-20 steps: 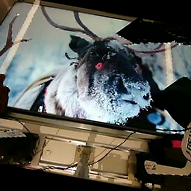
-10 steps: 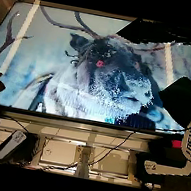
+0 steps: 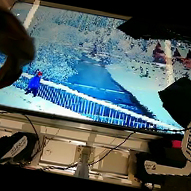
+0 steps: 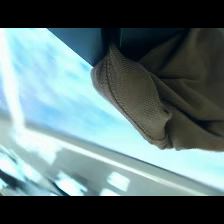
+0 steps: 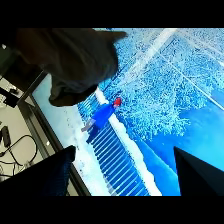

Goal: Fold the clothes and pants, and hang the long-sleeved shirts on hangers.

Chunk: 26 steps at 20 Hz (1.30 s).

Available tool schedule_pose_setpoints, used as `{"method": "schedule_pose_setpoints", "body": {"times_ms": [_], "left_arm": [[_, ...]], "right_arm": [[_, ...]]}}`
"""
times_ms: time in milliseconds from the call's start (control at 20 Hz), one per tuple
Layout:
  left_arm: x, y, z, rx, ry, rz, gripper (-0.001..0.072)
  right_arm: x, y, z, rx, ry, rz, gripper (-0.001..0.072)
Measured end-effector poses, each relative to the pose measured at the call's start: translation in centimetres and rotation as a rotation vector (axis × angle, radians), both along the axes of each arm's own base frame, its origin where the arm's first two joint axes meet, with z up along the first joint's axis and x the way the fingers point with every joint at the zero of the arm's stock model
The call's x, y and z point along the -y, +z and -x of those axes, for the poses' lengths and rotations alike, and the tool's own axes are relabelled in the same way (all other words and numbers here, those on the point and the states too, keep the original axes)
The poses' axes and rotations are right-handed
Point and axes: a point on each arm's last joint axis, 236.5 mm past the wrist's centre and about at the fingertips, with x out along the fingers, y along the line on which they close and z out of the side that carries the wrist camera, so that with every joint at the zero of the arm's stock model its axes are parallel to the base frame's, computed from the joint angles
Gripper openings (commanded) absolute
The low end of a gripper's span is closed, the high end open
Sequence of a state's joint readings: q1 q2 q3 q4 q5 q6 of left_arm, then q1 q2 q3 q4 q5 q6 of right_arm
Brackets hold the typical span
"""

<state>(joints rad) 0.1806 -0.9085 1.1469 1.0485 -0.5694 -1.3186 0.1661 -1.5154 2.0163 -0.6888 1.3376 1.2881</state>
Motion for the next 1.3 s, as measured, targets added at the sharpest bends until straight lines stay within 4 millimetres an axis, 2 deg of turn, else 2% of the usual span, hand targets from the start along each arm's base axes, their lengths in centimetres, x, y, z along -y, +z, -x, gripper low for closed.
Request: {"method": "schedule_pose_setpoints", "body": {"times_ms": [150, 250, 400, 550, 600, 650, 700, 750, 850, 1000, 1150, 1300], "left_arm": [[10.5, -3.3, -0.8, -0.074, -0.252, -0.02, 0.002], [16.2, -6.6, -0.9, -0.146, -0.38, -0.031, 0.002], [23.8, -12.3, 0.1, -0.279, -0.532, -0.009, 0.002], [30.4, -17.6, 2.6, -0.405, -0.666, -0.005, 0.0021], [32.1, -19.0, 3.7, -0.441, -0.704, -0.01, 0.0073], [33.7, -20.4, 4.8, -0.477, -0.741, -0.017, 0.0273], [34.9, -21.5, 6.0, -0.51, -0.778, -0.031, 0.065], [35.8, -22.3, 7.3, -0.538, -0.817, -0.047, 0.0711], [36.7, -23.0, 9.5, -0.586, -0.885, -0.079, 0.0715], [36.5, -21.7, 11.2, -0.598, -0.938, -0.095, 0.0713], [34.2, -18.0, 10.0, -0.526, -0.899, -0.073, 0.0704], [29.5, -13.9, 7.3, -0.429, -0.789, -0.046, 0.0704]], "right_arm": [[0.0, 0.3, -0.4, 0.011, -0.013, -0.012, 0.0694], [0.3, 0.5, -0.7, 0.019, -0.028, -0.016, 0.0694], [1.4, 0.5, -1.3, 0.019, -0.053, -0.014, 0.0695], [2.9, 0.1, -1.7, 0.005, -0.072, 0.0, 0.0694], [3.5, -0.1, -1.8, -0.002, -0.078, 0.008, 0.0695], [4.0, -0.3, -1.7, -0.011, -0.079, 0.015, 0.0695], [4.4, -0.6, -1.5, -0.023, -0.076, 0.025, 0.0694], [4.8, -1.0, -1.3, -0.036, -0.069, 0.036, 0.0695], [5.6, -1.6, -0.6, -0.039, -0.039, 0.071, 0.0695], [6.4, -2.2, 1.2, -0.02, 0.041, 0.135, 0.0695], [6.5, -2.8, 3.8, -0.023, 0.15, 0.188, 0.0695], [6.0, -2.4, 5.7, -0.011, 0.244, 0.178, 0.0695]]}}
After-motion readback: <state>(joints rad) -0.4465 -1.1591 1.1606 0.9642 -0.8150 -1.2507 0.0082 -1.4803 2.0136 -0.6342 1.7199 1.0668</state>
